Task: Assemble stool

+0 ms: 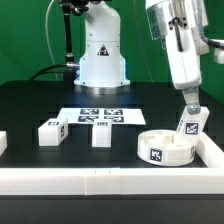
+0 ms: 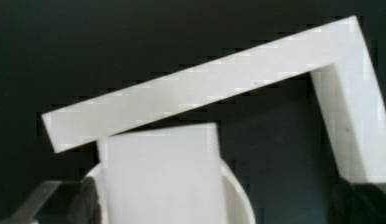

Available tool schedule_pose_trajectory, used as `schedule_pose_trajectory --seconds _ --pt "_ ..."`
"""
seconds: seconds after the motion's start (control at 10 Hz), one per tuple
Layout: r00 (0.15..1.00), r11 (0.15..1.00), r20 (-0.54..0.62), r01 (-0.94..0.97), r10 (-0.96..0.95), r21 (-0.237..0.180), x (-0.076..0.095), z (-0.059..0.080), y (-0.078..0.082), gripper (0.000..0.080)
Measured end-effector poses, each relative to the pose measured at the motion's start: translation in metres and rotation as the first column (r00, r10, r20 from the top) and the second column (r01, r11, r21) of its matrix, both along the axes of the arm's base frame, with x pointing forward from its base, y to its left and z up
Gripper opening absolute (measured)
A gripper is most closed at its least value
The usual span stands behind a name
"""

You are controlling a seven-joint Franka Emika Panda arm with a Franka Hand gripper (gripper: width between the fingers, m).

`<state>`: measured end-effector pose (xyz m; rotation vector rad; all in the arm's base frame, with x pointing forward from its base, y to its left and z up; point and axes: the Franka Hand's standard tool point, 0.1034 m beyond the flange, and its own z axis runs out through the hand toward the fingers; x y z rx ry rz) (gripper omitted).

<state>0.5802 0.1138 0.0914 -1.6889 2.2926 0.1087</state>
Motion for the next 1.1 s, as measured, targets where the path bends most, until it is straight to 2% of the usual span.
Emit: schedule_pose_trajectory --seconds 0.2,0.3,0.5,0.7,1.1 --pt "0.999 0.999 0.002 -0.035 0.035 -0.008 -0.001 -0.001 -0.001 0.0649" --pt "0.981 0.98 0.002 -0.195 0.196 -0.044 -0.002 -0.002 -0.007 0.0649" --pt "0.937 0.935 0.044 -0.342 0.347 -0.096 0.006 0.003 -0.033 0.0649" --pt "0.937 0.935 0.065 -0.336 0.344 -0.113 0.012 0.005 -0.059 0.0649" --pt "0.922 0.92 0.06 -0.373 0.382 -0.12 0.011 0.003 -0.052 0.0649"
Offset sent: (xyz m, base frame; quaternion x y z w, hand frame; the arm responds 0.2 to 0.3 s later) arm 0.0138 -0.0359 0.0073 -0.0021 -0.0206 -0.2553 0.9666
